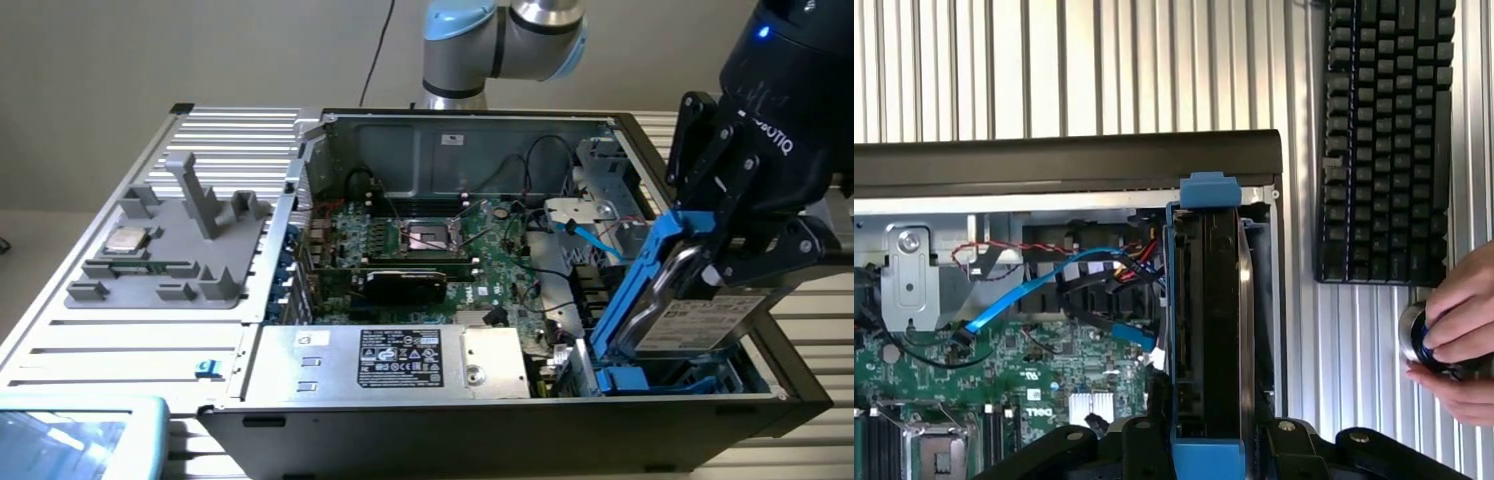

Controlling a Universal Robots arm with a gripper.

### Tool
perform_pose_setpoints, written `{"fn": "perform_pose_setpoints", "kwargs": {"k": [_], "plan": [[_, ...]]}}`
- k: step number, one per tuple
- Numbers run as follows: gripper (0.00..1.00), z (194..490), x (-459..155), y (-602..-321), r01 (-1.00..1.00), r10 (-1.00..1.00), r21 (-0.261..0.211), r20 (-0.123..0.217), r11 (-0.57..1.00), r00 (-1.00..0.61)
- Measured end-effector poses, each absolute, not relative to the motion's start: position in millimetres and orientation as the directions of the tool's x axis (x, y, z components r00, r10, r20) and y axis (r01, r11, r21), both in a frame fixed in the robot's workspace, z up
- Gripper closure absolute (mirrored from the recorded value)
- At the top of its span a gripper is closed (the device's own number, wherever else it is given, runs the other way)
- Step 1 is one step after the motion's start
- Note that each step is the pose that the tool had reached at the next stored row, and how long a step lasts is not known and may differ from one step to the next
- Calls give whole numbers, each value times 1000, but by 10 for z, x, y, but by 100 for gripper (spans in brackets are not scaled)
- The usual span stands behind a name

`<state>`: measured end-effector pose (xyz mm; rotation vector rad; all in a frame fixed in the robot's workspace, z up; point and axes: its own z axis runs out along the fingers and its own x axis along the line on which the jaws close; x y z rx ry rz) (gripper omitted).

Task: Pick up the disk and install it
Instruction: 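Pick up the disk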

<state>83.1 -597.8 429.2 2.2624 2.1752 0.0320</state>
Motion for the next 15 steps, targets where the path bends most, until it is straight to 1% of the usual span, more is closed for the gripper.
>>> {"fn": "perform_pose_setpoints", "kwargs": {"k": [2,6,15], "plan": [[63,4326,832,-5977,999,999,16,13,-40,40],[63,4493,829,-5978,999,999,16,12,-42,42],[63,4490,784,-5977,999,999,16,12,-46,45]]}}
